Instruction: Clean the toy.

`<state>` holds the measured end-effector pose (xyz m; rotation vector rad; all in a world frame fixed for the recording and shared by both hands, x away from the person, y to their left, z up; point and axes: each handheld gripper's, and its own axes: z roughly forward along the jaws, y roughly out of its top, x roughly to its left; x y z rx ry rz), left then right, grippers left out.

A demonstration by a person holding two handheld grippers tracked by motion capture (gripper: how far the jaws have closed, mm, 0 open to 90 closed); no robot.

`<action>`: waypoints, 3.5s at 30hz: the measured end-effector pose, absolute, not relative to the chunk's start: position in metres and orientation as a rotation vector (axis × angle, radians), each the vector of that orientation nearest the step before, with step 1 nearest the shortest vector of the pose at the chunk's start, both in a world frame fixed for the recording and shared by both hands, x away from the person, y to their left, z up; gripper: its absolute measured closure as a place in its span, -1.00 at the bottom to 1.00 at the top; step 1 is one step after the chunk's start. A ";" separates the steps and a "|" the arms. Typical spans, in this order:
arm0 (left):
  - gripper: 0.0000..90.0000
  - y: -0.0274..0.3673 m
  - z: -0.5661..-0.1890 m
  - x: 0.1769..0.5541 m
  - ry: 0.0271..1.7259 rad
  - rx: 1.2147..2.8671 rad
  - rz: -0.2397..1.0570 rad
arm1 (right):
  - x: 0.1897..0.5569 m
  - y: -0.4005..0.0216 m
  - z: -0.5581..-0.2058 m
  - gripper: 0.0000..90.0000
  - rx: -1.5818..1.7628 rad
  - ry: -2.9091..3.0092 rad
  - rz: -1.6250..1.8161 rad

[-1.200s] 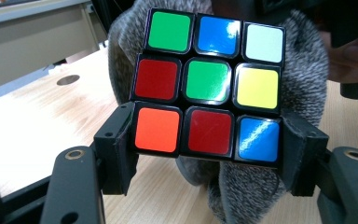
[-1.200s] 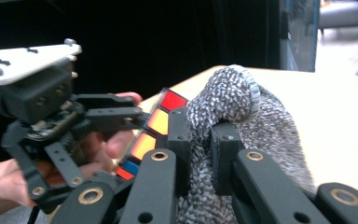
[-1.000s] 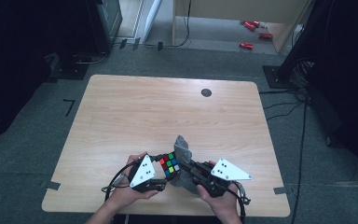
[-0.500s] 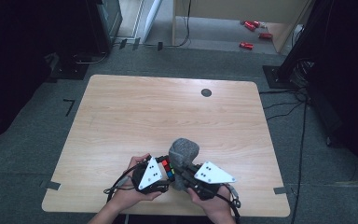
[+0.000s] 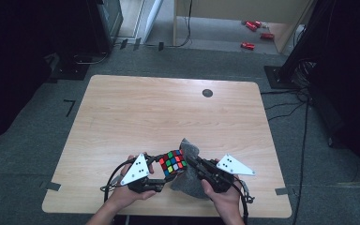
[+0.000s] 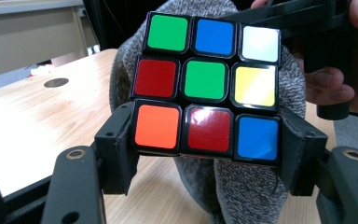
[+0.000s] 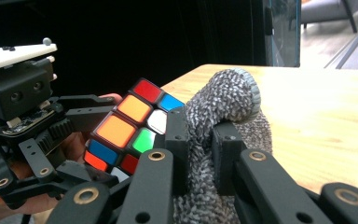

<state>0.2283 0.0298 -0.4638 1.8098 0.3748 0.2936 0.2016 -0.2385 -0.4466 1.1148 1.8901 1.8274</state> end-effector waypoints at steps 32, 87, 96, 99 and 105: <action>-0.24 0.053 -0.458 0.243 0.478 1.760 0.292 | 0.209 -0.264 -0.473 -0.65 0.700 2.298 1.453; -0.23 0.052 -0.458 0.245 0.492 1.655 0.090 | 0.204 -0.219 -0.477 0.62 0.772 2.192 1.710; -0.23 0.054 -0.456 0.247 0.505 1.619 0.048 | 0.202 -0.227 -0.470 0.60 0.750 2.116 1.768; -0.23 0.057 -0.455 0.249 0.520 1.613 0.061 | 0.199 -0.216 -0.475 0.60 0.666 2.225 1.722; -0.23 0.061 -0.459 0.256 0.633 1.676 0.145 | 0.209 -0.234 -0.470 0.59 0.810 2.138 1.632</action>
